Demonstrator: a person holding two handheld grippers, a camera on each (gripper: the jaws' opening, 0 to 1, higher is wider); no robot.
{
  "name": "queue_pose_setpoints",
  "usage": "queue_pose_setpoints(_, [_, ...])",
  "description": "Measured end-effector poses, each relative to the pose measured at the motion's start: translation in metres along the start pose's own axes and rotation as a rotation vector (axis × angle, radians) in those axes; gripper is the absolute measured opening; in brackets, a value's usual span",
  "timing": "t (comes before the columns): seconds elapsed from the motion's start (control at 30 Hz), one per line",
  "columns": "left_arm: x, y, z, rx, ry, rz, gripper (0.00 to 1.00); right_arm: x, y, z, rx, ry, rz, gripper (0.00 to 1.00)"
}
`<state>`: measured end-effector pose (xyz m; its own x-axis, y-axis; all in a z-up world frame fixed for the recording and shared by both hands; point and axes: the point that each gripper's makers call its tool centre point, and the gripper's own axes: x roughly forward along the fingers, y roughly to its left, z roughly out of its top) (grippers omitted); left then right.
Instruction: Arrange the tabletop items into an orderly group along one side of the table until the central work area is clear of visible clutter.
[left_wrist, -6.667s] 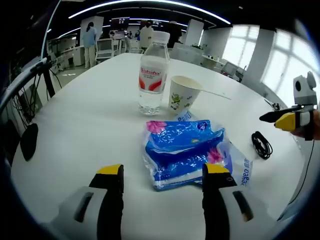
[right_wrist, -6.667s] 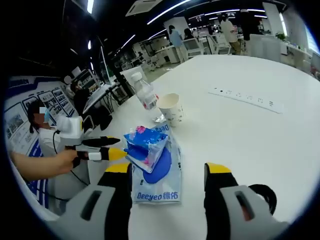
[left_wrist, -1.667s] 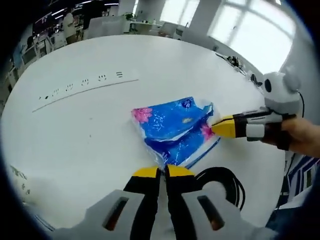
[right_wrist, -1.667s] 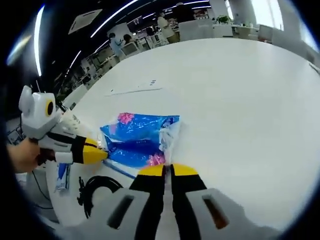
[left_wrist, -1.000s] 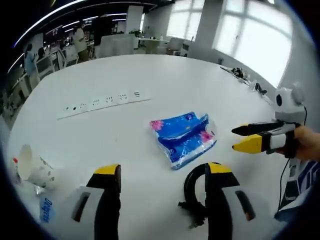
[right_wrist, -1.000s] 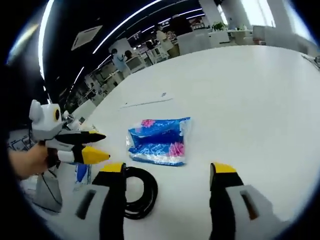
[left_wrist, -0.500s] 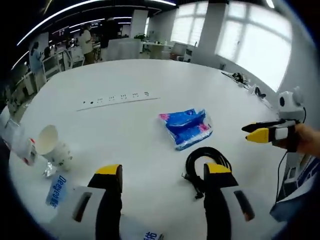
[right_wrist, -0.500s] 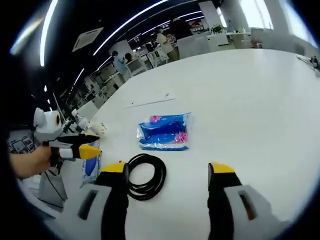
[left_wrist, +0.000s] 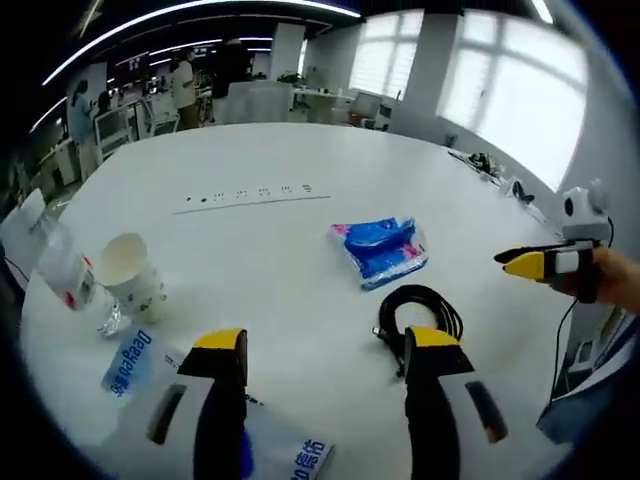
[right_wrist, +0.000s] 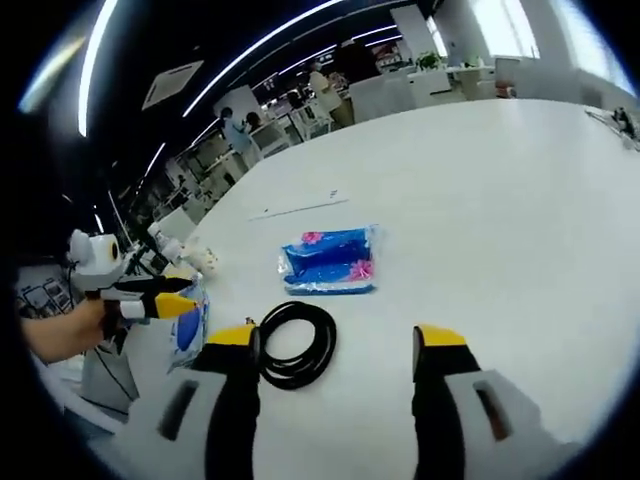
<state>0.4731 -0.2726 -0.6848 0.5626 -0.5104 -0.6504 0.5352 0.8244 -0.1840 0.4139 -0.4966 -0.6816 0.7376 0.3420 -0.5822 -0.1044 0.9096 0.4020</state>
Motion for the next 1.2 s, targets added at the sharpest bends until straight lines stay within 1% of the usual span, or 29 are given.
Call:
queue_pose_setpoints(0.27, [-0.006, 0.007, -0.006, -0.01, 0.001, 0.01, 0.64, 0.0, 0.005, -0.001, -0.004, 0.002, 0.006, 0.59])
queue_pose_setpoints(0.37, [-0.009, 0.01, -0.01, 0.01, 0.009, 0.011, 0.63, -0.001, 0.006, -0.003, -0.004, 0.006, 0.008, 0.58])
queue_pose_setpoints(0.43, [-0.012, 0.015, -0.012, 0.015, 0.012, 0.014, 0.63, -0.002, 0.006, -0.005, 0.001, 0.006, 0.007, 0.57])
queue_pose_setpoints(0.57, [-0.021, 0.032, -0.018, 0.019, 0.02, 0.033, 0.63, -0.008, 0.004, -0.011, 0.015, 0.009, 0.003, 0.56])
queue_pose_setpoints(0.63, [-0.025, 0.045, -0.023, 0.031, 0.029, 0.048, 0.63, -0.011, 0.005, -0.016, 0.02, 0.01, 0.001, 0.56])
queue_pose_setpoints(0.7, [-0.03, 0.059, -0.031, 0.05, 0.054, 0.071, 0.63, -0.013, 0.004, -0.023, 0.035, 0.017, 0.0, 0.55])
queue_pose_setpoints(0.77, [-0.035, 0.076, -0.037, 0.065, 0.072, 0.097, 0.64, -0.015, 0.004, -0.031, 0.066, 0.021, 0.001, 0.55])
queue_pose_setpoints(0.8, [-0.038, 0.086, -0.04, 0.053, 0.078, 0.11, 0.64, -0.016, 0.004, -0.035, 0.077, 0.024, 0.001, 0.54])
queue_pose_setpoints(0.87, [-0.04, 0.098, -0.043, 0.029, 0.086, 0.122, 0.65, -0.017, 0.005, -0.04, 0.085, 0.028, -0.002, 0.54])
queue_pose_setpoints(0.9, [-0.042, 0.109, -0.045, 0.011, 0.089, 0.133, 0.66, -0.018, 0.005, -0.042, 0.09, 0.031, -0.005, 0.54])
queue_pose_setpoints(1.03, [-0.046, 0.141, -0.046, -0.003, 0.09, 0.168, 0.67, -0.02, 0.008, -0.051, 0.099, 0.048, -0.004, 0.53])
queue_pose_setpoints(1.1, [-0.046, 0.151, -0.047, -0.004, 0.096, 0.171, 0.67, -0.02, 0.013, -0.053, 0.096, 0.056, 0.003, 0.53])
queue_pose_setpoints(1.2, [-0.041, 0.168, -0.053, 0.003, 0.124, 0.174, 0.67, -0.018, 0.024, -0.056, 0.106, 0.064, 0.031, 0.52])
